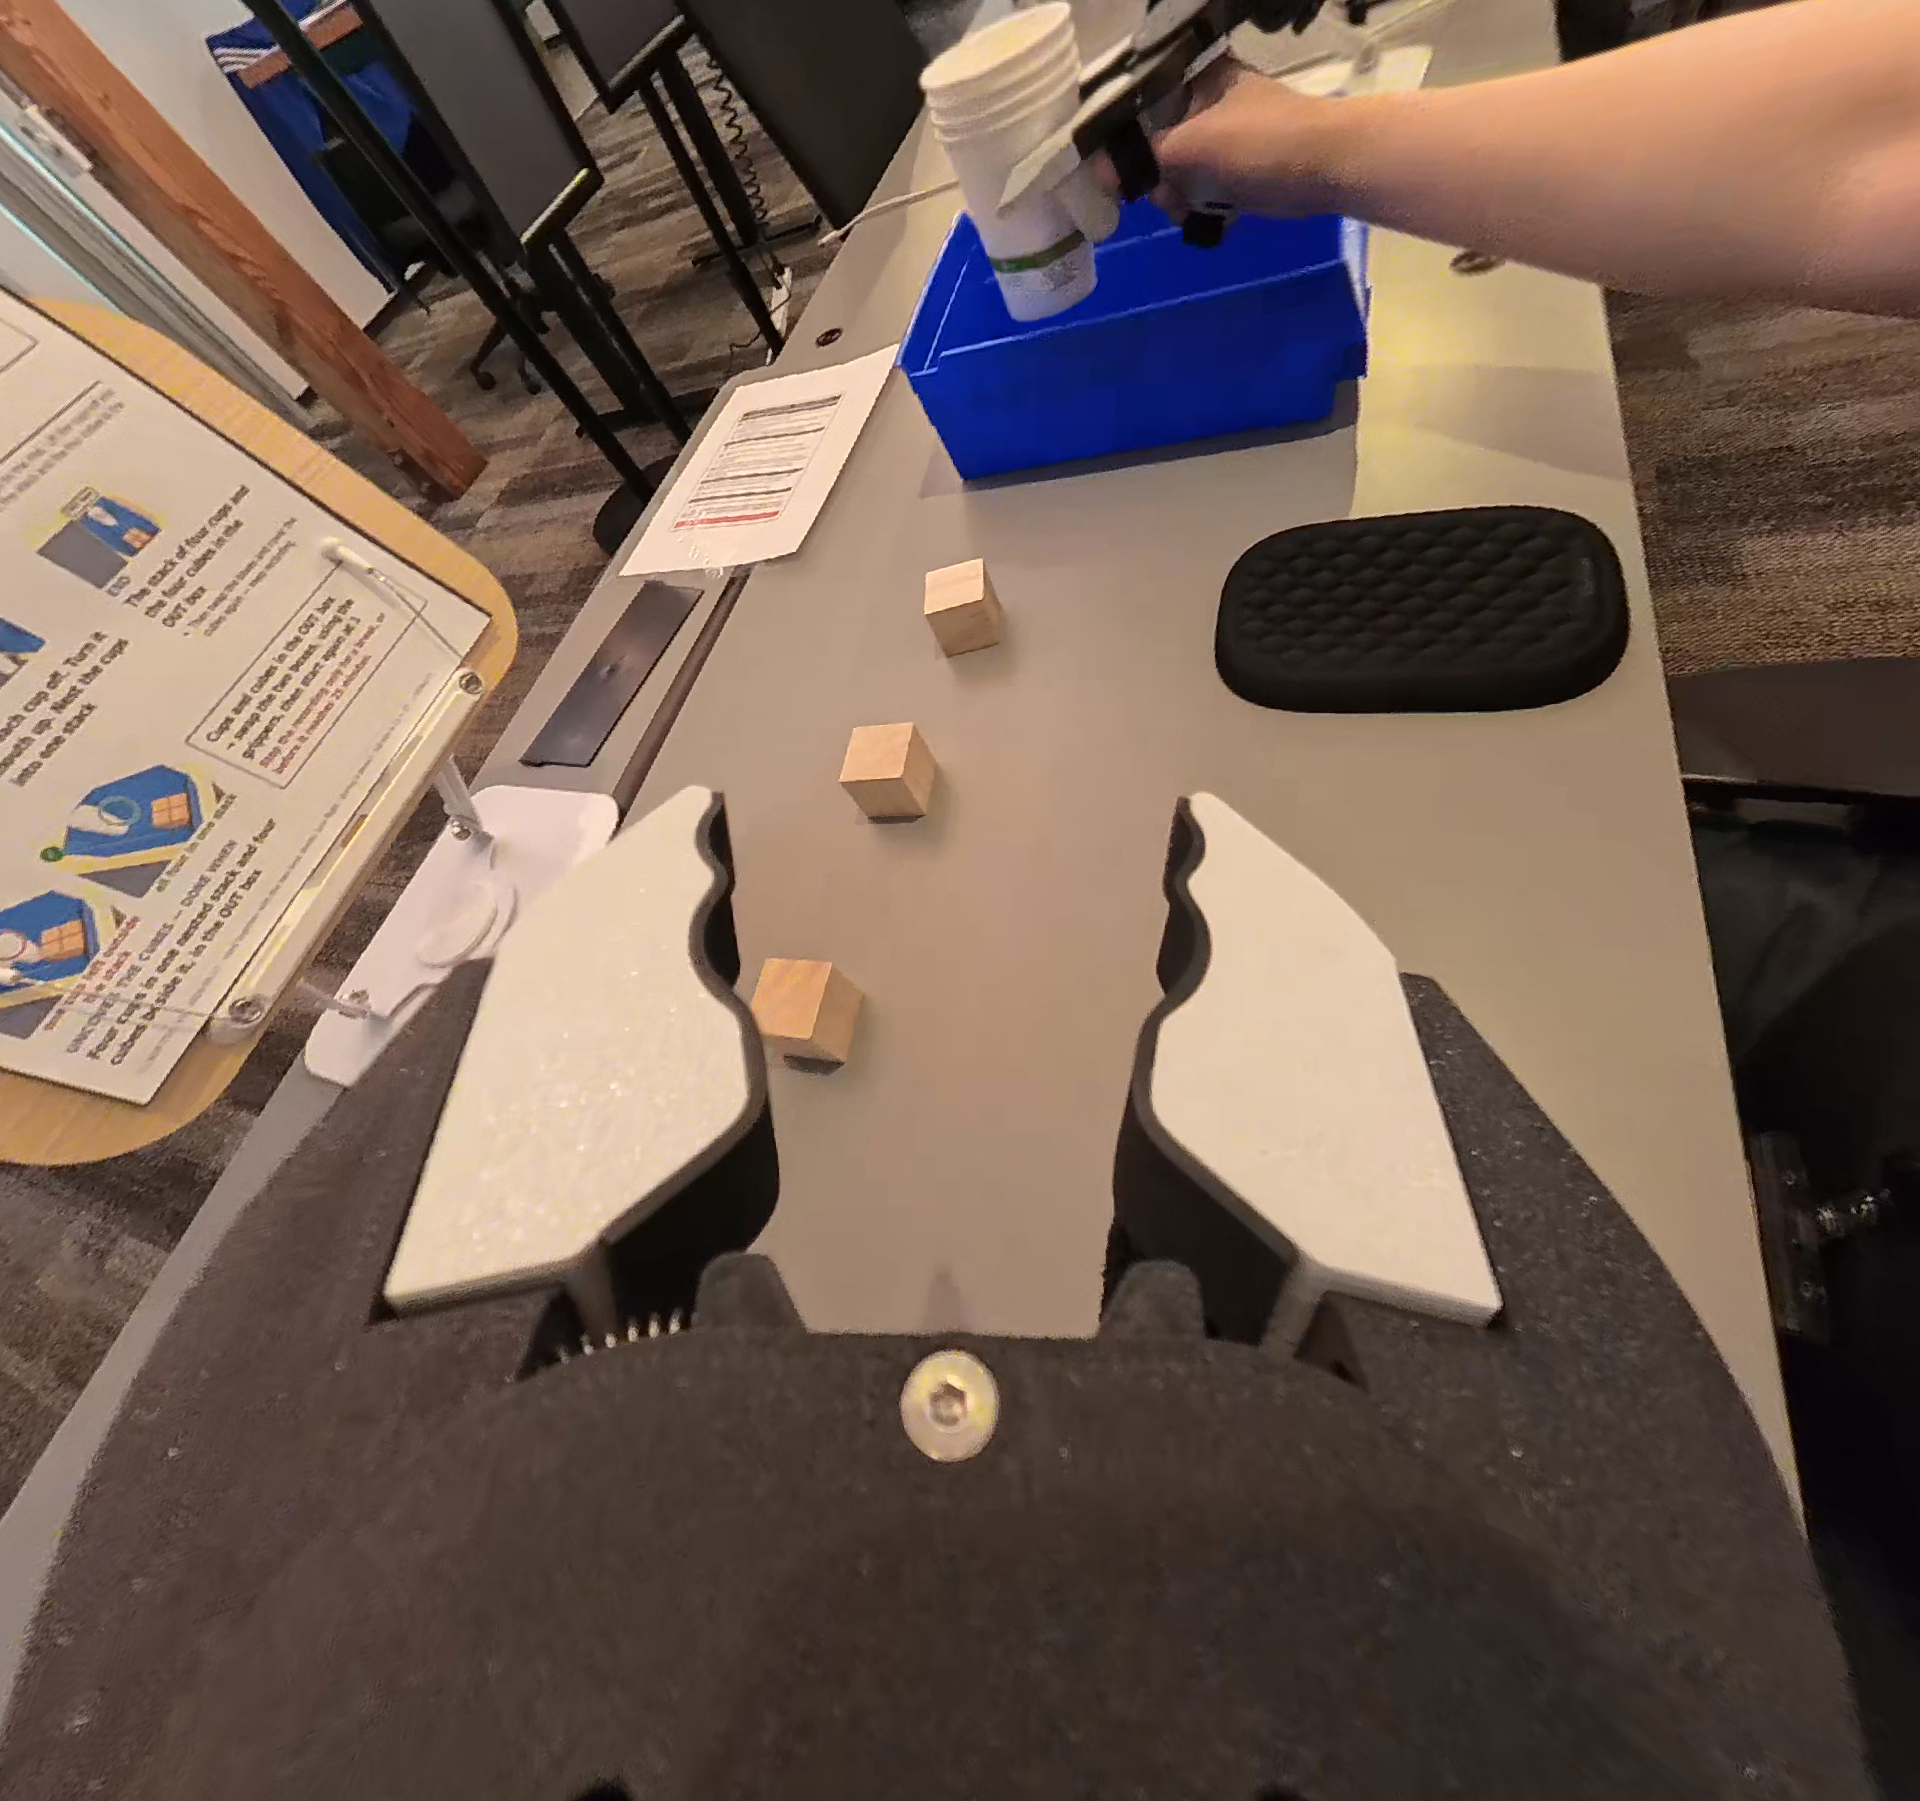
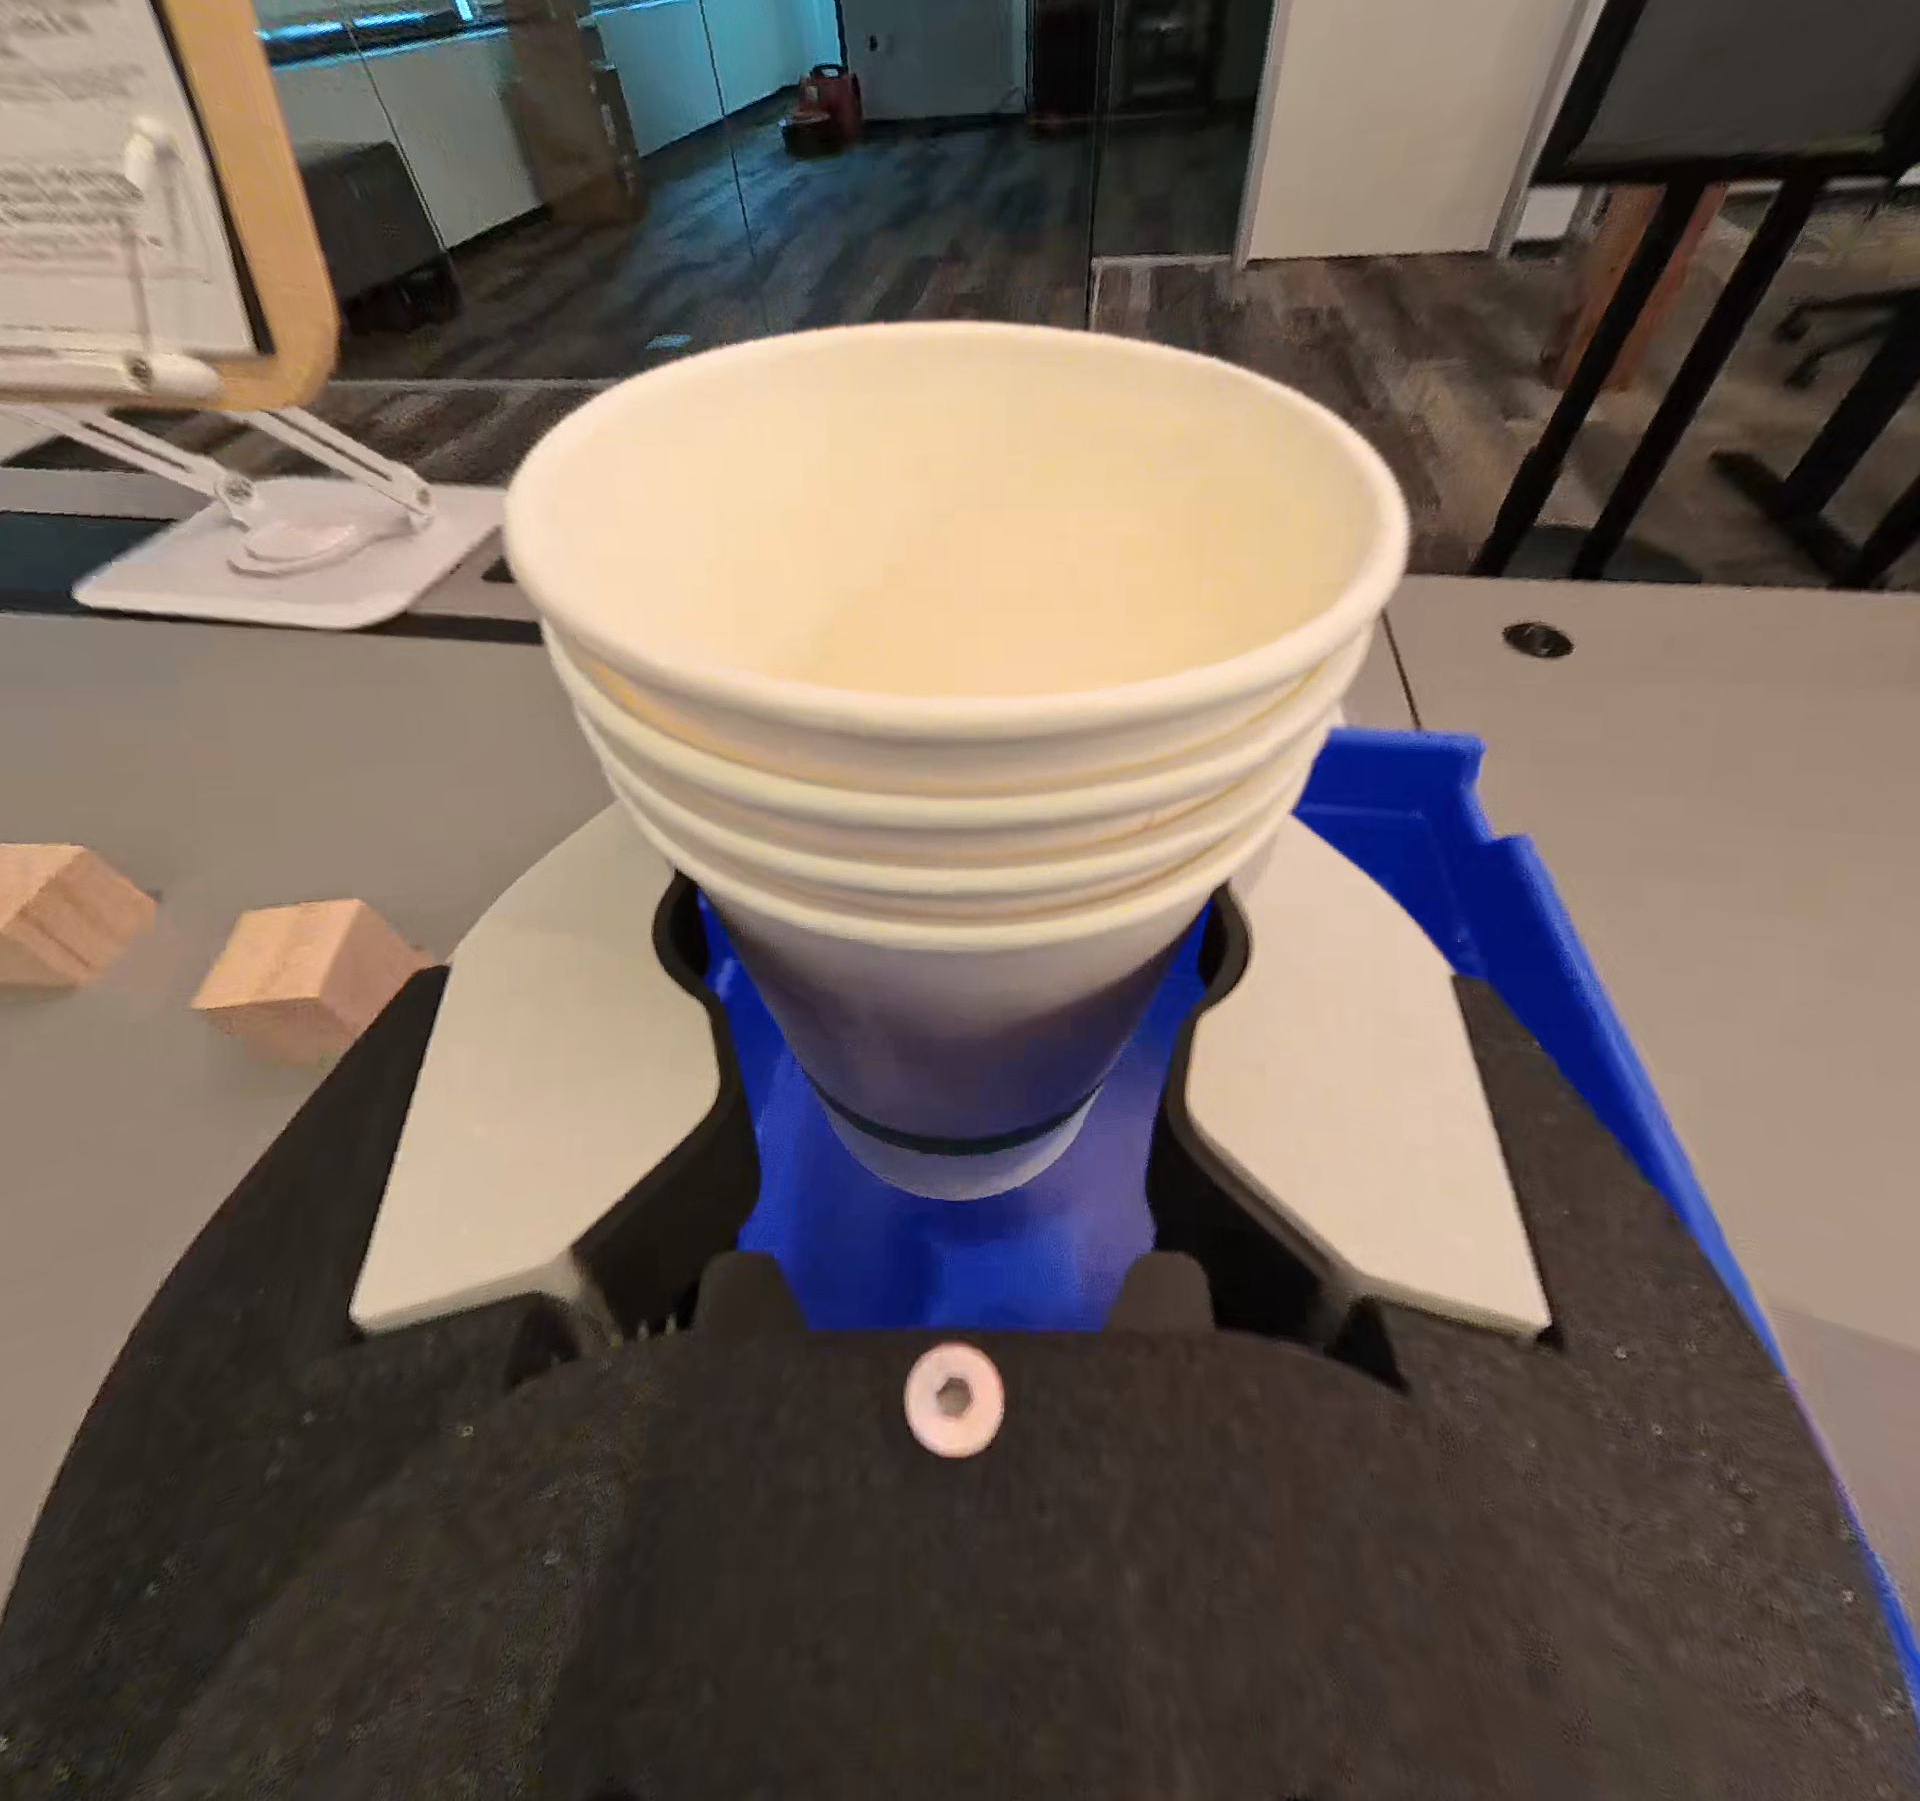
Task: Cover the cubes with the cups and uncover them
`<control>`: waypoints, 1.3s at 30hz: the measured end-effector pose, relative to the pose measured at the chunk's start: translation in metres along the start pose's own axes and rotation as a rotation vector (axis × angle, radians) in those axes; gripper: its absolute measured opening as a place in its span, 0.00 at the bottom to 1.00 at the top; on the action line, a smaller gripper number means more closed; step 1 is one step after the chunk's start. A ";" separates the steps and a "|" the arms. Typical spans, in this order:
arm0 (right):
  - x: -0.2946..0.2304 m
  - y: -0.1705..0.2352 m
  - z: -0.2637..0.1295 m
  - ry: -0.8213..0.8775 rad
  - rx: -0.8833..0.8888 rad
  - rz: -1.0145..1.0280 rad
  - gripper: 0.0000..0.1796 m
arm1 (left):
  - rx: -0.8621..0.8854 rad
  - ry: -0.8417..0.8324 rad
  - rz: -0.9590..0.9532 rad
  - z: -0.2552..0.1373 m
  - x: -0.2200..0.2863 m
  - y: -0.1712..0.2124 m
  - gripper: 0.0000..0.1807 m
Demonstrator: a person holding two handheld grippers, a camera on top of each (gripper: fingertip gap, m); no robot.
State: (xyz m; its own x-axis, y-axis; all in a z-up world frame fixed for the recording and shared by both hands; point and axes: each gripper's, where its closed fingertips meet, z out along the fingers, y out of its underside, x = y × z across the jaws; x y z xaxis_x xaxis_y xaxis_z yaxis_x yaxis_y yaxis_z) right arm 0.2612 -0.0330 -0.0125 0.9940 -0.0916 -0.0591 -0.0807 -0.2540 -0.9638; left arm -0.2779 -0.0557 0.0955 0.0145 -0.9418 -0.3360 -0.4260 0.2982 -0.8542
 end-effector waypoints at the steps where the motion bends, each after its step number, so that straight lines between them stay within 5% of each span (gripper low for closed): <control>1: 0.005 0.010 0.006 0.016 -0.015 -0.015 0.52 | -0.005 -0.008 -0.003 -0.001 -0.001 0.000 0.44; 9: 0.022 0.062 0.020 0.066 -0.113 -0.055 0.52 | -0.009 -0.035 -0.016 -0.006 -0.004 -0.005 0.43; 24: 0.028 0.087 0.010 0.101 -0.237 0.001 0.52 | 0.030 -0.023 -0.028 -0.008 0.006 -0.006 0.43; 34: 0.016 0.040 -0.062 0.170 -0.026 0.022 0.54 | 0.036 -0.058 -0.040 -0.027 0.012 0.006 0.44; 39: -0.027 -0.006 -0.114 0.264 0.004 -0.089 0.43 | -0.002 -0.107 -0.059 -0.028 0.001 0.025 0.44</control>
State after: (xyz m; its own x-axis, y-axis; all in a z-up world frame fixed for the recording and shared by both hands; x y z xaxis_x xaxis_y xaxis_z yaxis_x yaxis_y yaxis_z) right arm 0.2260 -0.1385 0.0242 0.9436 -0.3171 0.0953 0.0070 -0.2686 -0.9632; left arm -0.3137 -0.0536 0.0845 0.1358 -0.9358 -0.3254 -0.4236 0.2421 -0.8729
